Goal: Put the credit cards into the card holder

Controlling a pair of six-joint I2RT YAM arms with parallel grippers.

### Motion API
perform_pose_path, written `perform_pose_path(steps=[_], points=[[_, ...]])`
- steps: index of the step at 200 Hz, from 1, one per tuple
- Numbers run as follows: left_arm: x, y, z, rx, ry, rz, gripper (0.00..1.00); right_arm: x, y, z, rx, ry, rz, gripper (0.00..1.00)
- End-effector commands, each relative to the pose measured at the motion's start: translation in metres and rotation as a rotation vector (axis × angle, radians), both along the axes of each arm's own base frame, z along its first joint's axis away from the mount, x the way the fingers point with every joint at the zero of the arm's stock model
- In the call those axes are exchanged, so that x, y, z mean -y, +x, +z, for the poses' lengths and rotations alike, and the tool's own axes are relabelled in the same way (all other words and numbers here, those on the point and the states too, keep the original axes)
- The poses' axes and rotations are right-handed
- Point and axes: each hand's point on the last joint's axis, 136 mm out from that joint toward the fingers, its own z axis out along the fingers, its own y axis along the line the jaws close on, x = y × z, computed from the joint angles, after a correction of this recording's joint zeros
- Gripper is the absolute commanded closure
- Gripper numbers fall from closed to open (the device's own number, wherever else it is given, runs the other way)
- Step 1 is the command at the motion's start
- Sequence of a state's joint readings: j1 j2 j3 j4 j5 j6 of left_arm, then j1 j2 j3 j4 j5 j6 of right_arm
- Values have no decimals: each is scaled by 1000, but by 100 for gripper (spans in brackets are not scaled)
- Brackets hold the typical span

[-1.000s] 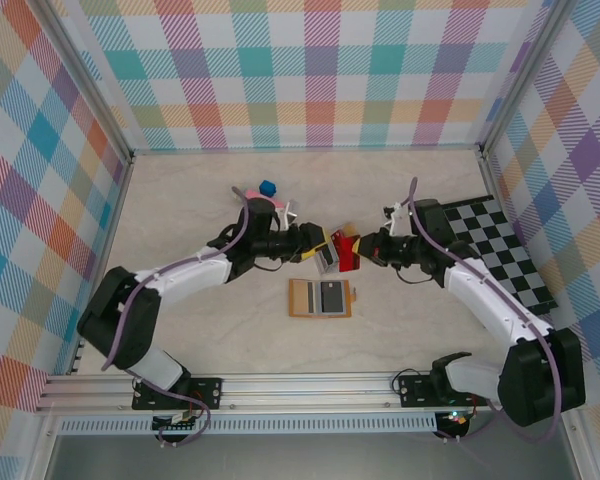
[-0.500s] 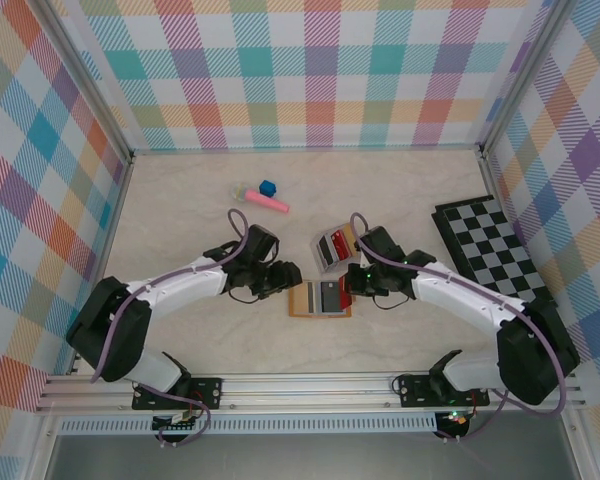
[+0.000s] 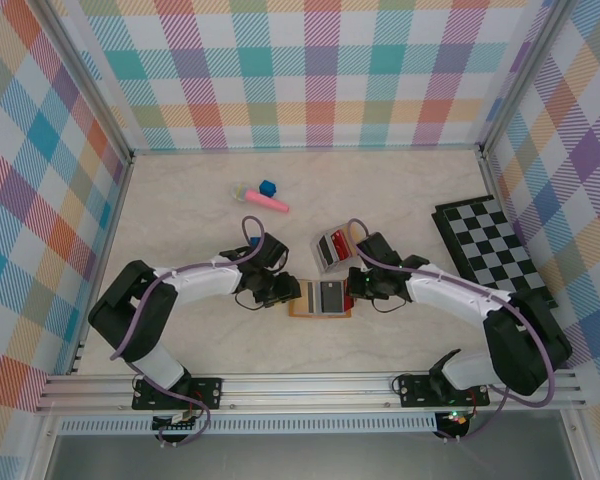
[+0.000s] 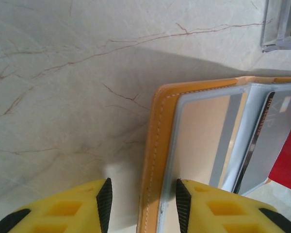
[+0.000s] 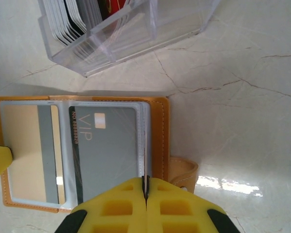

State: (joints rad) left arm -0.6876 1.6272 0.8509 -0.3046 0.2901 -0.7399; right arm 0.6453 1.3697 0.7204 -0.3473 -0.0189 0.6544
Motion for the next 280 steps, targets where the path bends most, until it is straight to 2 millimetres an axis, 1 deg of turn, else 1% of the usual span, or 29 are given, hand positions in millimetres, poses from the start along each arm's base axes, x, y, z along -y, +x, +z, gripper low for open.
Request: perform_pose_path(steps=[1,38,60,81,105,136,150,180,213,237,261,280], points=[[5,-3,-5,-6,1,-25,65,-5,1,-5,-2,25,-19,98],[6,-6,-9,-11,9,-37,74,-13,4,6,16,82,-27,98],[6,-7,-11,-15,12,-41,76,-19,6,13,26,121,-23,98],[7,-7,-13,-16,15,-45,77,-22,7,16,25,138,-21,98],[6,-8,-14,-19,19,-44,78,-20,8,16,31,119,-22,97],[4,-9,-16,-20,32,-44,78,2,9,15,53,-5,-34,97],[3,-9,-17,-21,35,-43,79,4,10,17,63,-27,-22,97],[3,-10,-17,-23,37,-44,79,8,8,11,51,-57,-14,97],[3,-10,-19,-28,40,-46,79,1,9,8,48,-32,0,96],[3,-11,-19,-30,39,-47,80,2,10,4,44,-42,0,96],[3,-10,-19,-29,38,-46,80,-6,10,4,37,-5,9,96],[4,-10,-20,-30,38,-48,80,-12,10,7,36,38,6,96]])
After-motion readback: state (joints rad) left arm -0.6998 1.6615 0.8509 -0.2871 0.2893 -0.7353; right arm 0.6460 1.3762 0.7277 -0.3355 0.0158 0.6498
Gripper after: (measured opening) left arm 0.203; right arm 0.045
